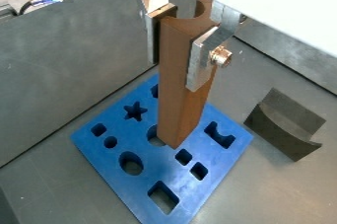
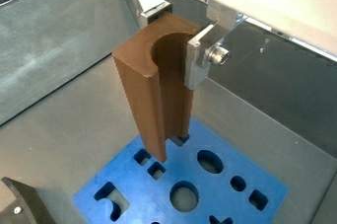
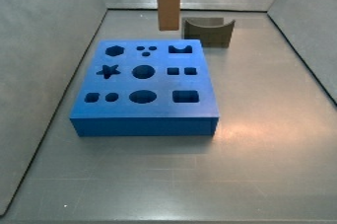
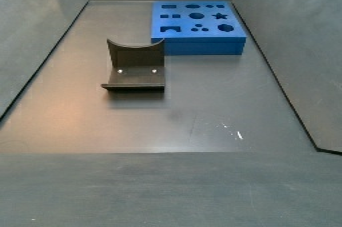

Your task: Insert the arch object.

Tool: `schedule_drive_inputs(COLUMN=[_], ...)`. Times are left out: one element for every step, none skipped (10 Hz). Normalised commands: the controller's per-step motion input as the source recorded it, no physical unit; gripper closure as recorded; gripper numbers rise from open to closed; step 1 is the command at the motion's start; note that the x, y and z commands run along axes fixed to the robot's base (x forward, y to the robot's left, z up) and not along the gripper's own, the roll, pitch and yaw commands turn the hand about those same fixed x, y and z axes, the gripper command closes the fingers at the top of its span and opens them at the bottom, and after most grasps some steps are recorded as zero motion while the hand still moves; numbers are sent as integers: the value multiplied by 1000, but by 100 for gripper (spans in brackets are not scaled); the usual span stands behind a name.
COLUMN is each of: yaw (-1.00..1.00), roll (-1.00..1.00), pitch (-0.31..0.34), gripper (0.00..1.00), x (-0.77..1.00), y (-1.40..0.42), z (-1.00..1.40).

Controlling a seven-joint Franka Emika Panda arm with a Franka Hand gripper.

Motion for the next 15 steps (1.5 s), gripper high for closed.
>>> schedule_drive_inputs(yaw=[11, -234, -1000, -1000, -989, -823, -766, -826, -854, -909, -754, -569, -571, -640, -817], roll=[-41, 70, 19, 34, 67, 81, 81, 79, 87, 60, 17, 39, 61, 57, 19], pitch=[0, 0, 9, 4, 36, 43, 49, 50, 70, 4, 0, 0, 0, 1, 0], gripper=[100, 100, 100, 100, 100, 100, 100, 100, 100, 100, 100, 100, 100, 100, 100], x=[0, -177, 0, -6, -17, -83, -14, 0, 0, 11, 206, 200, 197, 229, 291], y=[120, 34, 0, 0, 0, 103, 189, 134, 123, 109, 283, 449, 437, 383, 231], z=[0, -9, 0, -14, -80, -71, -69, -74, -169, -143, -211, -289, -300, -309, -229])
